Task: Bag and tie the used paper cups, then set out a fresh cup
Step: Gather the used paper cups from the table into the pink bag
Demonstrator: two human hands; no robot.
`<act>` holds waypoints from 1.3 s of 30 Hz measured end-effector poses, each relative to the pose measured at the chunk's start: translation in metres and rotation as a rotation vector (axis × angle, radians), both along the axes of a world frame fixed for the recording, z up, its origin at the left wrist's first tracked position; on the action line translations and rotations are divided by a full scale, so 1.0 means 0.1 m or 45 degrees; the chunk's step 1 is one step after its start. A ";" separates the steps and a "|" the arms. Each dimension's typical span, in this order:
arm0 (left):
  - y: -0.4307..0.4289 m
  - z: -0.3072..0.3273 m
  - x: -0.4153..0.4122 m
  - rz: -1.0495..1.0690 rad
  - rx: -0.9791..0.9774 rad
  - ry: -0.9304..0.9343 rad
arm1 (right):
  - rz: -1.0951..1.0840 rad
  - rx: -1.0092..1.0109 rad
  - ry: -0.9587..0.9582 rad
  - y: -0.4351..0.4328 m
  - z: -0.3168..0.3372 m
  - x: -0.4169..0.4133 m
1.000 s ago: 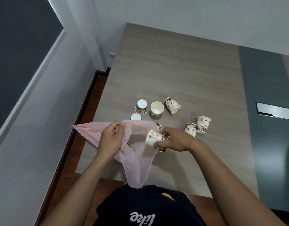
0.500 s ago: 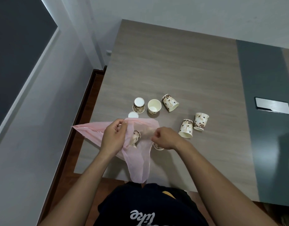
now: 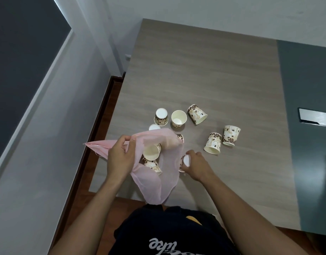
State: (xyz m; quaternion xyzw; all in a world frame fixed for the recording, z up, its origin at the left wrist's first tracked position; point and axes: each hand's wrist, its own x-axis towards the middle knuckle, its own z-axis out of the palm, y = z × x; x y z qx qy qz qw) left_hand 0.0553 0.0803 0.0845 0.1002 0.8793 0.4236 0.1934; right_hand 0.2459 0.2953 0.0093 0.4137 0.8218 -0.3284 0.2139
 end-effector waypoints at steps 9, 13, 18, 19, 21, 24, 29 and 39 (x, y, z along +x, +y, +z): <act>-0.05 0.01 0.02 -0.039 0.012 -0.009 | -0.311 -0.109 0.485 -0.04 0.67 -0.20; 0.06 0.11 0.10 -0.100 0.064 0.006 | -0.168 -0.184 0.519 -0.43 0.59 -0.47; 0.14 0.22 0.12 -0.123 0.089 -0.013 | -0.102 -0.571 0.537 -0.63 0.39 -0.62; 0.16 0.23 0.11 -0.118 0.100 -0.027 | -0.055 -0.577 0.535 -0.60 0.38 -0.60; 0.17 0.26 0.11 -0.109 0.136 -0.052 | -0.059 -0.539 0.562 -0.47 0.36 -0.52; 0.22 0.32 0.11 -0.107 0.192 -0.086 | -0.319 -0.406 0.578 -0.19 0.31 -0.33; 0.32 0.51 0.09 -0.039 0.388 -0.239 | -0.636 -0.240 0.400 0.13 0.26 -0.06; 0.24 0.80 -0.13 0.039 0.592 -0.524 | -0.320 -0.388 0.266 -0.13 0.26 -0.31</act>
